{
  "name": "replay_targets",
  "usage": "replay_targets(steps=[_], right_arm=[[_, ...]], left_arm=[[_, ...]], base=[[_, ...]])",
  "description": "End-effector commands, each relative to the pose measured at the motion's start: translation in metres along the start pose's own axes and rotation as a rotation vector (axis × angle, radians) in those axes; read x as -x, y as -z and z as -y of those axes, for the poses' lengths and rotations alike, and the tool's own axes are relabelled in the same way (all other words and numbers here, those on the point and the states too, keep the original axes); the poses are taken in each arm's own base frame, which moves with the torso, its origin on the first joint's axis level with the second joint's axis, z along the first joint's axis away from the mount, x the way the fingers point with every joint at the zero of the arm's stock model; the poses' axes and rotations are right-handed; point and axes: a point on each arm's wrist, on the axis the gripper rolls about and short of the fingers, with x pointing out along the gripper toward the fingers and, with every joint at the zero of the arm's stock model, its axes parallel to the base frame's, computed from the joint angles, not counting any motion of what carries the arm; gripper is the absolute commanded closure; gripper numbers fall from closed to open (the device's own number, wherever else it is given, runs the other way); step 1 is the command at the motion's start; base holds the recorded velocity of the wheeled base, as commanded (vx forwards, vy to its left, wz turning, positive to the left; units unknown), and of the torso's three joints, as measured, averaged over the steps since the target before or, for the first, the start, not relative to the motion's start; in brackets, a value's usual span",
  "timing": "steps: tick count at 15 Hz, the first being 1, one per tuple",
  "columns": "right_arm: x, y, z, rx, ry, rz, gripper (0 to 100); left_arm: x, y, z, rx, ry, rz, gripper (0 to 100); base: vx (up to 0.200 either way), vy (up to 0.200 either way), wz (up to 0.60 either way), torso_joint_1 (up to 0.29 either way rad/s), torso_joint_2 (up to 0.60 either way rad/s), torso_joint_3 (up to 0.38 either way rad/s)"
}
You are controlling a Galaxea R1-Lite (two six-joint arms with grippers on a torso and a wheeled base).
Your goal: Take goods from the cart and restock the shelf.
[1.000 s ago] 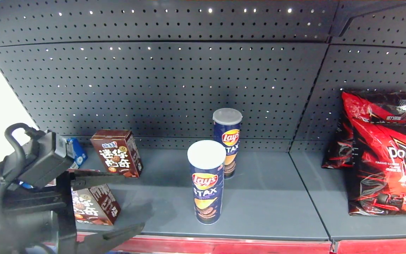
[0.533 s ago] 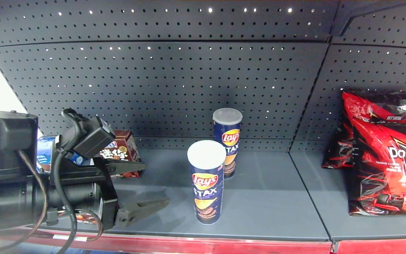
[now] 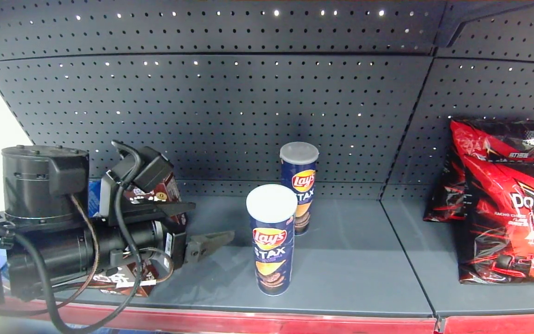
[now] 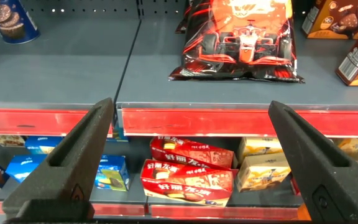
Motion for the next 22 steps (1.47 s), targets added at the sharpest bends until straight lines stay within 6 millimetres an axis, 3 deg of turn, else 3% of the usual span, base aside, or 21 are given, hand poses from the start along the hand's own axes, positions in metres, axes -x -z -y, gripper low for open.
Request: replay_targets(steps=[1,4,7,22], right_arm=[[0.000,0.000,0.000,0.000,0.000,-0.001,0],[0.000,0.000,0.000,0.000,0.000,-0.001,0],[0.000,0.000,0.000,0.000,0.000,0.000,0],[0.000,0.000,0.000,0.000,0.000,0.000,0]], left_arm=[[-0.007,0.004,0.003,0.008,-0.003,-0.005,0],[-0.020,0.014,0.001,-0.002,-0.053,0.029,0],[-0.025,0.037,-0.002,-0.002,-0.107,0.011,0],[-0.056,0.056,-0.002,-0.011,-0.207,0.032,0]], base=[[0.000,0.000,0.00,0.000,0.00,0.000],[0.000,0.000,0.00,0.000,0.00,0.000],[0.000,0.000,0.00,0.000,0.00,0.000],[0.000,0.000,0.00,0.000,0.00,0.000]])
